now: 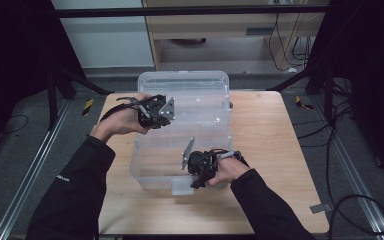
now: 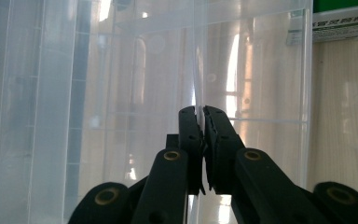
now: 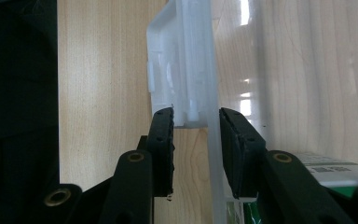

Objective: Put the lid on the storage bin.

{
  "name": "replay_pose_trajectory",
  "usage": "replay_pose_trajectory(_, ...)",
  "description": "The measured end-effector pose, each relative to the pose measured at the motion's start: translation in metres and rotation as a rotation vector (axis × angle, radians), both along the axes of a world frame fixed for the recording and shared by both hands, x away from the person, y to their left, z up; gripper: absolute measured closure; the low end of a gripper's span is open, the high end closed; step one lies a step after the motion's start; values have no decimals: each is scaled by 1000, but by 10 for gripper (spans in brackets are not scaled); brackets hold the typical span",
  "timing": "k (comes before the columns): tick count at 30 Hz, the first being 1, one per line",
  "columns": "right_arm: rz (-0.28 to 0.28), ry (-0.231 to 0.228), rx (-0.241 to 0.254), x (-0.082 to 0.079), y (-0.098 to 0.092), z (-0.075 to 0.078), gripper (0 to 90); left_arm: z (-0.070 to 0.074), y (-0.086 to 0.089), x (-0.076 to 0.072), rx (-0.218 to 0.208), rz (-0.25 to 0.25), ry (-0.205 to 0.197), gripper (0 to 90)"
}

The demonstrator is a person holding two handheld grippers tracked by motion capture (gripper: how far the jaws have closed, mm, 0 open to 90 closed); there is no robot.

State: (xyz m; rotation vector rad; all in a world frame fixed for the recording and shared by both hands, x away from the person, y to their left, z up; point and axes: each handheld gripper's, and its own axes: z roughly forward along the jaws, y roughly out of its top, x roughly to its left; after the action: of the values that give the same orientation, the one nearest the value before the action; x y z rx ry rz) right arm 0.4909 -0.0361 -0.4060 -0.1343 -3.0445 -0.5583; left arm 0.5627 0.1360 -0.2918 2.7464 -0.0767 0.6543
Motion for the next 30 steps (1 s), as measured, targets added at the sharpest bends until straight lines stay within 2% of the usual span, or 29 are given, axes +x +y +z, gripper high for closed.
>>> replay_pose_trajectory(17, 4, -1, 15, -2, 0, -1, 660, -3, 5, -22, -25, -11, -17, 855)
replay_pose_trajectory(30, 4, -9, 7, -3, 0, -1, 659, -6, 9, -35, -48, -20, -4, 854)
